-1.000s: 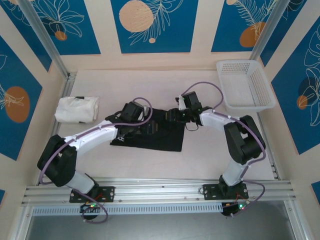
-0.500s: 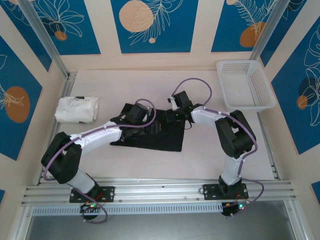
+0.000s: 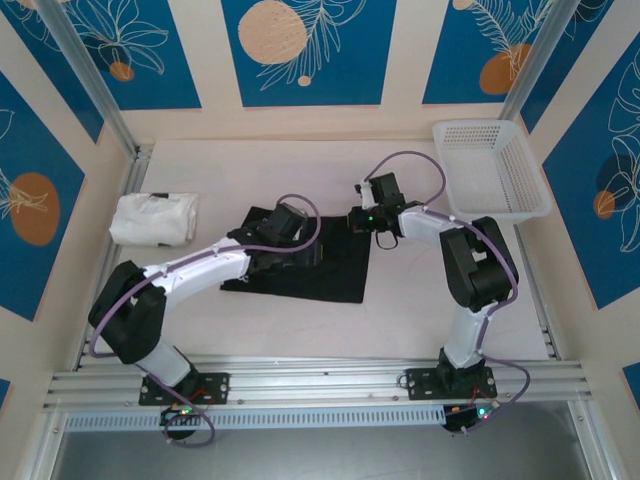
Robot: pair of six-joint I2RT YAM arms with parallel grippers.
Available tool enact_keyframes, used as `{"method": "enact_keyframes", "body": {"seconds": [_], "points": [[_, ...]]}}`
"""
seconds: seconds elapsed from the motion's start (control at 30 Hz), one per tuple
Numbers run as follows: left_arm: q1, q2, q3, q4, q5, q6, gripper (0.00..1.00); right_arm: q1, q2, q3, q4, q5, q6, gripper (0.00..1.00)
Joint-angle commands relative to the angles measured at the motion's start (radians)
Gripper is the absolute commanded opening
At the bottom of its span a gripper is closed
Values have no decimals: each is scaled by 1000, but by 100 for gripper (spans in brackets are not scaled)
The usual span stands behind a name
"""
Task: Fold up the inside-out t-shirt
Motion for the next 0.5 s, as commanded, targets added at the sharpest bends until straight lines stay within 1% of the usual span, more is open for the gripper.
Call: {"method": "enact_keyframes", "body": {"seconds": [0.0, 0.13, 0.27, 0.37, 0.47], "points": [[-1, 12, 51, -84, -139, 47, 64, -24, -13, -13, 29, -101, 54, 0], [3, 58, 104, -131, -211, 96, 65, -27, -10, -10, 21, -116, 54, 0], [6, 130, 171, -148, -217, 121, 64, -28, -2, -7, 20, -127, 58, 0], [6, 181, 213, -142, -212, 134, 61, -27, -2, -12, 21, -129, 61, 0], [6, 222, 252, -149, -213, 148, 53, -28, -2, -17, 21, -134, 61, 0]]}}
